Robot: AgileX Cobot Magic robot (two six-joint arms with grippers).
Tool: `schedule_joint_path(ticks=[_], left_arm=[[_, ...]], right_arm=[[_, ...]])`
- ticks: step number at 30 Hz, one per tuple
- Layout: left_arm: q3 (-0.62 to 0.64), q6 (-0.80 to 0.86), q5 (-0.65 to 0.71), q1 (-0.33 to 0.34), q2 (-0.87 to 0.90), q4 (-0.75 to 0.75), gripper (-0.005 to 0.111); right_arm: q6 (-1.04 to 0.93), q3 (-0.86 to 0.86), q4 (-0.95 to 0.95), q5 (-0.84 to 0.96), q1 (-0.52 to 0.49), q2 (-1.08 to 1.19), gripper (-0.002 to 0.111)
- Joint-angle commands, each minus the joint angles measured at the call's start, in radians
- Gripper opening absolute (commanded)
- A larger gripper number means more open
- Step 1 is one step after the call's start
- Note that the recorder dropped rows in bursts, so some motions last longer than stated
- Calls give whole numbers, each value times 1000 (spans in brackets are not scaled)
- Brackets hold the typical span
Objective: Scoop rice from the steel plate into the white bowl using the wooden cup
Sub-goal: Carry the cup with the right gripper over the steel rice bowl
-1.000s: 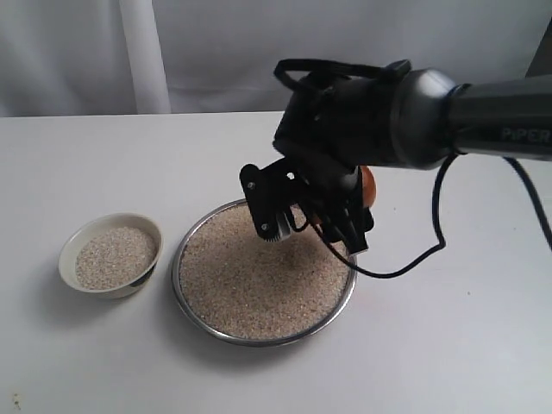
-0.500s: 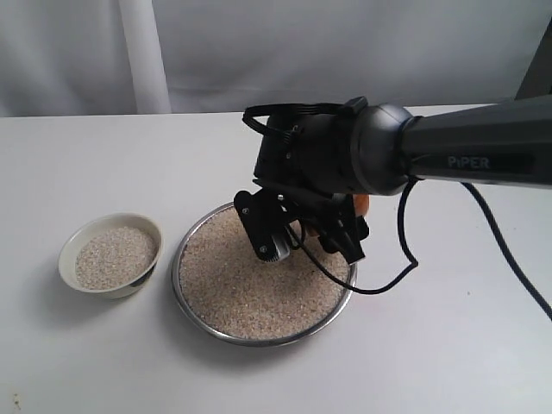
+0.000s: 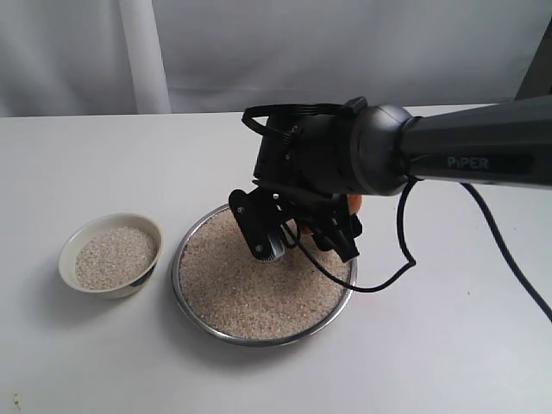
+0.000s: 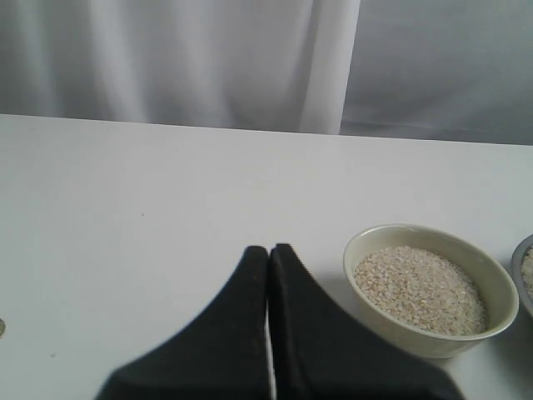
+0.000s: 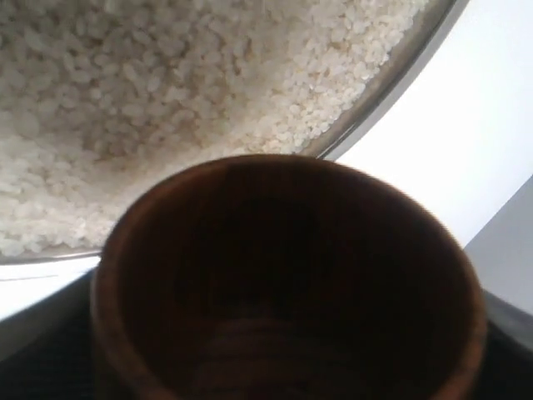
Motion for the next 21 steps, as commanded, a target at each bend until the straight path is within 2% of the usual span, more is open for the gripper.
schedule_joint_path(ticks=[1, 15, 21], left_arm=[[1, -2, -11, -6, 0, -1, 0], [1, -2, -11, -6, 0, -1, 0], [1, -2, -11, -6, 0, -1, 0]], right_arm=[[-9, -7, -28, -5, 17, 12, 0], [-5, -7, -66, 58, 36, 19, 0], [-2, -7, -137, 67, 36, 43, 0]])
